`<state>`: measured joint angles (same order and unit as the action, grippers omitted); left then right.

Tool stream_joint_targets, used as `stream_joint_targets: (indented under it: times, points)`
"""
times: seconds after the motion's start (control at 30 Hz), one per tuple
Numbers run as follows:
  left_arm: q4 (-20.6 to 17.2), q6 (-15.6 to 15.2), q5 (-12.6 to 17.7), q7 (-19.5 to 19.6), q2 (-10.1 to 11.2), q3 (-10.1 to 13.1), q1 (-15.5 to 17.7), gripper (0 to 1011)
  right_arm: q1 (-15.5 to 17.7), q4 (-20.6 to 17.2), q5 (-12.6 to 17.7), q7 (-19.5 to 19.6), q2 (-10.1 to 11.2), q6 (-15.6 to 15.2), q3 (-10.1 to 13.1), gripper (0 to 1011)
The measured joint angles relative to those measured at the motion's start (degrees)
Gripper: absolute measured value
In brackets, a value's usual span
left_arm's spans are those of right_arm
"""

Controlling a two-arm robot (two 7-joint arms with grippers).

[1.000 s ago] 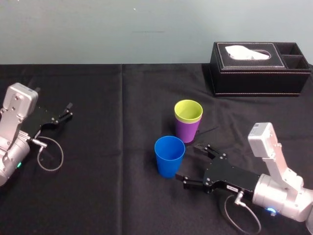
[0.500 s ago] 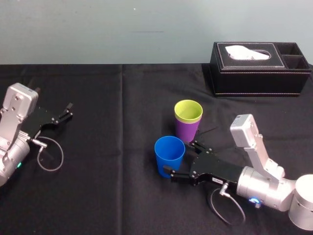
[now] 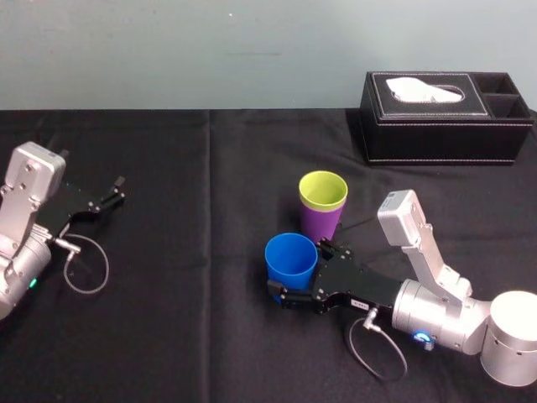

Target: Stack the three plastic cups sequentially using one hand.

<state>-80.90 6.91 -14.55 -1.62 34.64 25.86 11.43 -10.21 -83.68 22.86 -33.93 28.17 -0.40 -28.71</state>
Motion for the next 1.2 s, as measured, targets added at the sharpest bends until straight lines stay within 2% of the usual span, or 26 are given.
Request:
stream_joint_targets:
  times: [0.1,0.3,0.37,0.47,1.2]
  points:
    - [0.0,0.0,0.0,0.0,0.0,0.0,0.0,1012,0.1,-0.1,0.0,0.0,0.0,0.0,0.1,989]
    - [0.0,0.0,0.0,0.0,0.0,0.0,0.0,1011,0.2,-0.2,0.0,0.0,0.1,0.1,0.2,864]
    - [0.0,0.0,0.0,0.0,0.0,0.0,0.0,1011,0.2,-0.3,0.1,0.0,0.1,0.1,0.2,783]
    - [0.0,0.0,0.0,0.0,0.0,0.0,0.0,1011,0.2,-0.3,0.1,0.0,0.2,0.2,0.2,751]
    - [0.0,0.0,0.0,0.0,0.0,0.0,0.0,1011,0.9,-1.1,0.3,0.1,0.6,1.0,0.5,723]
